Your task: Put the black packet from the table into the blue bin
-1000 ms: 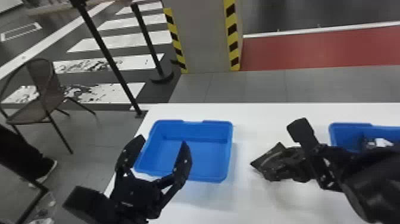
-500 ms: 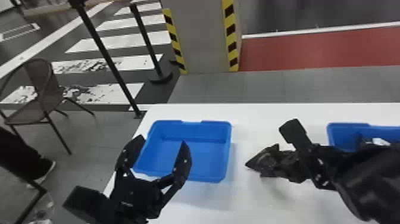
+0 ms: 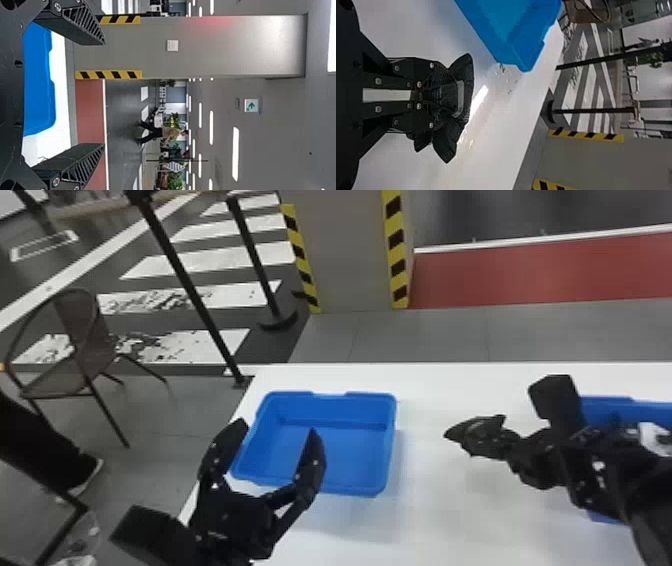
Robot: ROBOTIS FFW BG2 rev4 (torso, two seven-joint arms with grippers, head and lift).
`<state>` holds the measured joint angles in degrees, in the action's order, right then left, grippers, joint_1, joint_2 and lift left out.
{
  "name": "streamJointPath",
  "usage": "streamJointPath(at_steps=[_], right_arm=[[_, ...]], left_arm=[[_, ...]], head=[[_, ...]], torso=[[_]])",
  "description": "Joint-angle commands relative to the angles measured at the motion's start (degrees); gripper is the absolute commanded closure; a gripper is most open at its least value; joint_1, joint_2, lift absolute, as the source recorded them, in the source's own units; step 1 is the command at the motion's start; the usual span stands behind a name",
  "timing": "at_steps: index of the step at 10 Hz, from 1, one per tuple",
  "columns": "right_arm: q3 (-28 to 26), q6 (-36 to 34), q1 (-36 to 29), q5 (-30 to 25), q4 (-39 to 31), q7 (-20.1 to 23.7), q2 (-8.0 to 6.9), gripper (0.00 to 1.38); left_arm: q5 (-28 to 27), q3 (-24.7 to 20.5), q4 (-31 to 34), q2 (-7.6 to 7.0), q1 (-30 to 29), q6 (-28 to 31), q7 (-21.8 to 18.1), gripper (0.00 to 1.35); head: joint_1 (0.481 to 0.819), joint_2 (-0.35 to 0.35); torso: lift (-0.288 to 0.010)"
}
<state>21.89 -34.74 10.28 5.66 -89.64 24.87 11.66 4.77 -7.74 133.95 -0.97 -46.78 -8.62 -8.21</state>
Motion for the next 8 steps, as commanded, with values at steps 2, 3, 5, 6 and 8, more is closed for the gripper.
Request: streamJointPath(at_steps=[2, 3, 5, 6, 8], right_arm=[[-16.9, 0.0, -15.8, -5.3, -25.9, 0.0, -0.85, 1.09], [-24.5, 1.6, -23.2, -7.1, -34.9, -0.1, -2.34, 1.09], [-34.8, 2.0, -32.2, -7.0, -39.9, -1.2, -4.19, 1.09], [-37.5, 1.1, -33.1, -8.3, -39.4, -1.2, -4.54, 1.08], [-39.6, 3.8, -30.2, -9.2, -31.4, -1.5, -4.45, 0.99]], left_arm=[[0.1, 0.0, 0.1, 0.00, -0.2, -0.5, 0.0, 0.11], [0.4, -0.3, 0.1, 0.00, -0.5, -0.7, 0.0, 0.11], [0.3, -1.3, 0.4, 0.53, -1.2, -1.1, 0.0, 0.11], [0.3, -1.3, 0.6, 0.53, -1.3, -1.2, 0.0, 0.11], [0.3, -1.3, 0.6, 0.44, -1.4, -1.4, -0.1, 0.11]], head=[[0.695, 0.235], [0.695, 0.209], [0.695, 0.081], [0.695, 0.018], [0.695, -0.062]], torso=[[-0.110], [-0.110], [-0.110], [-0.110], [-0.110]])
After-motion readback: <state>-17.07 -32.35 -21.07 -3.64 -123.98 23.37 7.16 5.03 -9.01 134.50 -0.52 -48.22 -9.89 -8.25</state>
